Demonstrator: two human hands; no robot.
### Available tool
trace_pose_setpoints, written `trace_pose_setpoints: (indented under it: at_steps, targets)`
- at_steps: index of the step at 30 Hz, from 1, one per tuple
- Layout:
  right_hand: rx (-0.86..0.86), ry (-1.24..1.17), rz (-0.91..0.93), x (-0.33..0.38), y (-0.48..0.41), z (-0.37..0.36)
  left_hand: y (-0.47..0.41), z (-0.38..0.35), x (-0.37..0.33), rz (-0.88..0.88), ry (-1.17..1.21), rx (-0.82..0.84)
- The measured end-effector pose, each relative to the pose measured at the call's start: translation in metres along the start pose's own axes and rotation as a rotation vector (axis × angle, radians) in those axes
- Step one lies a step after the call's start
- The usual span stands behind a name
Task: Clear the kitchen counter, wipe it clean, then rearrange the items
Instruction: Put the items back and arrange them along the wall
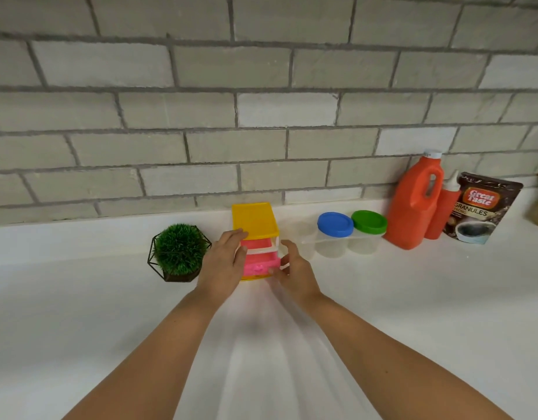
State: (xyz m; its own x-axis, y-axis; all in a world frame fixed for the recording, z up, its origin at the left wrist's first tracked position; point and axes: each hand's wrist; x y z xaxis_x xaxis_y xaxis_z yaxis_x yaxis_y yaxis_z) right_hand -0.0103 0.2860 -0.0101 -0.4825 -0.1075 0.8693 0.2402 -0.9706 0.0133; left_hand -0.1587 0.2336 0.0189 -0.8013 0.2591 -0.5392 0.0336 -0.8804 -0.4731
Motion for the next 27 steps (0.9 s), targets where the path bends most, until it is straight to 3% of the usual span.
trace_pose_setpoints:
  at_steps: [11, 20, 27]
  targets:
    - [-0.028, 0.131, -0.034, -0.003, -0.033, -0.007, 0.003, -0.007, 0.004, -0.014, -0.022, -0.040]
    - [0.084, 0.216, -0.072, 0.002, -0.014, 0.014, 0.000, -0.005, -0.006, 0.063, -0.008, -0.059]
    - [0.021, 0.308, -0.143, 0.001, 0.004, 0.062, -0.012, -0.004, -0.022, 0.147, -0.255, 0.068]
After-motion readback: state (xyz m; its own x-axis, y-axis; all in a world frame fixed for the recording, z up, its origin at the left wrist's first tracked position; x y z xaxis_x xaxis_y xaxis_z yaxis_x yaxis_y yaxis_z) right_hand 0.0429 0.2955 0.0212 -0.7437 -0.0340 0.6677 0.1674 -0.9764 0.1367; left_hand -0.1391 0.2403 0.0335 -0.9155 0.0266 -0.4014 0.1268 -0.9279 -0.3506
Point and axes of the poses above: each hand's wrist, its own y-axis away from the middle knuckle, its own z-axis out of the back of the hand, x = y × z, and after that the axes turned 13 degrees about -z, right-handed
